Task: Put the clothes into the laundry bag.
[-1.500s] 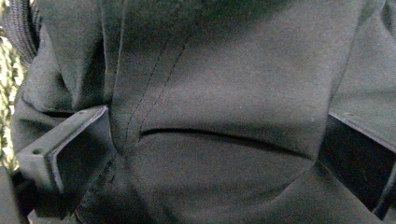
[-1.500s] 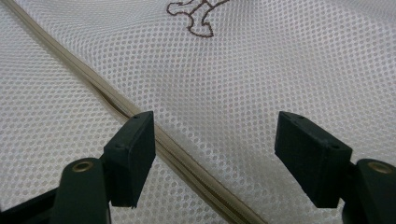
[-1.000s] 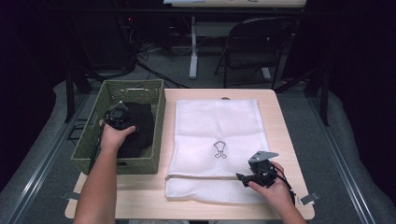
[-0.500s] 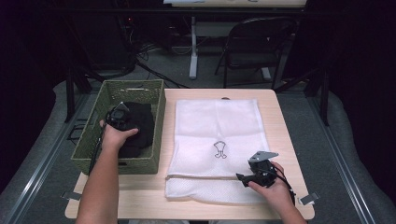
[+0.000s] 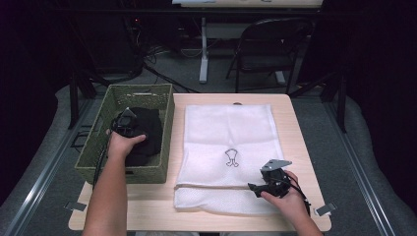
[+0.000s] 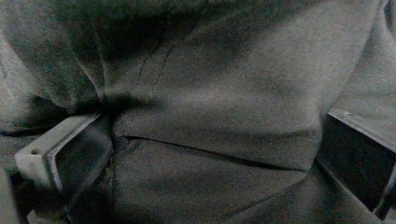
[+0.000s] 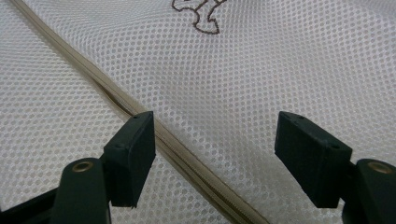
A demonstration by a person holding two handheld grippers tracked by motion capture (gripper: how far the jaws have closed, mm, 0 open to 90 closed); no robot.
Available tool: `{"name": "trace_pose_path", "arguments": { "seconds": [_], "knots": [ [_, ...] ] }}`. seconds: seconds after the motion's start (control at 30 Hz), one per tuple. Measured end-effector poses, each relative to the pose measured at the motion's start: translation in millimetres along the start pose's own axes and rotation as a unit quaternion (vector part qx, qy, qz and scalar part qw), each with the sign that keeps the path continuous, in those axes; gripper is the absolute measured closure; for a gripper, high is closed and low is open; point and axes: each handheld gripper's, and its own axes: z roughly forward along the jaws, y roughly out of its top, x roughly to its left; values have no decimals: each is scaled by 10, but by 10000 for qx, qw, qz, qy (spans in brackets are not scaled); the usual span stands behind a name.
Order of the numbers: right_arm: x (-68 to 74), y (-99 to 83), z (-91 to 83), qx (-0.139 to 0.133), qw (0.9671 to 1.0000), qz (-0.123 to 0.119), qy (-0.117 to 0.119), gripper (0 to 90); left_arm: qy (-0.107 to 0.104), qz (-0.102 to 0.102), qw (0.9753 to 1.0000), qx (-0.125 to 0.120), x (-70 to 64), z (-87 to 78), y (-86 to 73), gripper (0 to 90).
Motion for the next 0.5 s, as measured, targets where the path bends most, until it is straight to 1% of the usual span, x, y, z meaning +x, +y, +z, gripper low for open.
{"name": "trace_pose_path", "arguments": {
  "seconds": [0.13, 0.5],
  "knots": [
    [-1, 0, 3, 1, 10000, -7, 2, 288, 48, 23, 10000, 5, -6, 4, 2, 0],
    [-2, 1, 10, 2, 10000, -50, 36, 288, 178, -110, 9998, 45, -49, 20, 19, 0]
  ]
}}
